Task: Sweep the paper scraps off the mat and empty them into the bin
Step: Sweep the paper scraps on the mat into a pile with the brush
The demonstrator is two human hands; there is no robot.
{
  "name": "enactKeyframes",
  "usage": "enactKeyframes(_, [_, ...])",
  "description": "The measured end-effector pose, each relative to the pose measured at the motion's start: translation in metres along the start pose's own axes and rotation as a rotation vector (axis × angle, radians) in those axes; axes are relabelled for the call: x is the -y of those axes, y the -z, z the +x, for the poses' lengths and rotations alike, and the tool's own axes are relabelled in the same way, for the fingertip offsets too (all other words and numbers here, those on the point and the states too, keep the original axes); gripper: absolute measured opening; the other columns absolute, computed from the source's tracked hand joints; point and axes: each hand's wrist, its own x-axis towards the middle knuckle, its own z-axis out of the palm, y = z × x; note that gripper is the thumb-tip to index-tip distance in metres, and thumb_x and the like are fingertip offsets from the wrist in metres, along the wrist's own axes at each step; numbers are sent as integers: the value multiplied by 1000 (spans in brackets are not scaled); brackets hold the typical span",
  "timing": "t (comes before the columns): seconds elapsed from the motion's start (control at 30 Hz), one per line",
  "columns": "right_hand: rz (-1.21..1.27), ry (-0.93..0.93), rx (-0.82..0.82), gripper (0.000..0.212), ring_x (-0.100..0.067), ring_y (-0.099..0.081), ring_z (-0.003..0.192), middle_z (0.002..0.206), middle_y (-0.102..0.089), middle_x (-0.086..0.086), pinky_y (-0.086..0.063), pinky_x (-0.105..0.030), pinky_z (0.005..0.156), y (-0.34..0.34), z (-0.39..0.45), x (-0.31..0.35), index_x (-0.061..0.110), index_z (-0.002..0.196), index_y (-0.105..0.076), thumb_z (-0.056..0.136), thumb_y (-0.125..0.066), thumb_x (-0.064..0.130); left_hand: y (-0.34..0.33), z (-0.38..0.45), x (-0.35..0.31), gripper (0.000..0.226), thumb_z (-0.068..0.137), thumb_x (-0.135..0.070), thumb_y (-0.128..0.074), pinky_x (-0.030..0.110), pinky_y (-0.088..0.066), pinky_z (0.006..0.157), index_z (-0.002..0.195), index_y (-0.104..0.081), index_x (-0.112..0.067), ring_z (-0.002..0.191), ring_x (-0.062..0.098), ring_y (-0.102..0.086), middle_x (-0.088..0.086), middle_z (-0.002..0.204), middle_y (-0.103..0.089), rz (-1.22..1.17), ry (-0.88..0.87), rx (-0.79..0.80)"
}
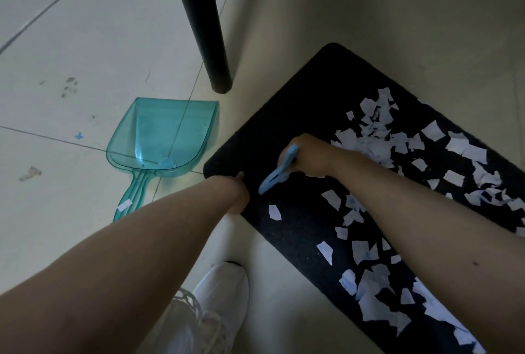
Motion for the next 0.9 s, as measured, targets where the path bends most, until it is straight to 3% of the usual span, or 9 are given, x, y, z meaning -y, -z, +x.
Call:
enactKeyframes(0.1, [145,-83,-97,26,-21,-61,98,104,-64,-6,-50,-34,92,23,-10,-2,3,105,-64,83,-70,15,1,-2,-1,56,100,-12,-34,46,-30,114,151,-13,0,147,39,-2,21,158,8,30,56,5])
enactKeyframes(0.2, [351,-10,-240,25,-21,-63,100,108,-68,-10,-50,-32,94,29,-8,13,5,105,-68,83,-71,15,-2,5,1,52,101,-13,-32,46,-29,115,150,-20,1,147,40,-3,24,157,3,64,30,-8])
enactKeyframes(0.27, [286,32,-232,17,-20,-66,95,105,-70,-10,-52,-29,90,18,-3,23,8,100,-71,84,-69,13,-2,6,3,53,101,-13,-33,43,-29,115,150,-19,1,146,38,-10,24,157,-1,62,36,-4])
enactKeyframes(0.37, [11,67,-71,15,-23,-66,90,99,-71,-11,-53,-33,85,0,-5,20,11,96,-72,86,-62,8,-1,0,1,51,100,-13,-36,42,-25,117,149,-24,1,145,37,-16,22,156,-15,114,3,3])
enactKeyframes(0.53, [-269,-66,110,22,-30,-64,90,102,-66,-16,-53,-42,84,23,-29,-12,0,103,-65,86,-64,14,8,-10,-2,53,101,-11,-32,42,-30,115,151,-19,-2,146,38,-10,21,158,7,67,29,1])
enactKeyframes(0.6, [-319,-99,88,20,-29,-64,92,101,-67,-16,-52,-43,86,42,-36,-25,1,102,-66,85,-65,12,11,-12,-3,50,102,-12,-31,42,-29,116,150,-24,0,147,37,-7,22,158,0,61,39,10])
enactKeyframes(0.7, [-151,-34,-74,14,-32,-65,91,97,-70,-18,-52,-44,87,58,-36,-25,2,96,-71,87,-63,7,13,-12,-2,47,102,-14,-33,41,-25,118,147,-31,1,147,36,-10,20,156,-16,26,25,-24])
enactKeyframes(0.8, [-8,72,-211,18,-22,-65,86,97,-72,-10,-53,-33,83,42,-28,-6,9,98,-74,89,-59,5,11,-6,-4,50,101,-16,-36,42,-23,118,148,-27,0,146,35,-15,20,157,-15,158,-13,-52])
enactKeyframes(0.9, [-93,144,-167,25,-20,-62,79,91,-71,-11,-49,-29,71,6,-19,2,8,95,-73,89,-51,-3,6,-5,-5,53,101,-15,-35,44,-23,118,150,-22,-1,146,35,-16,18,157,-14,232,-62,-32])
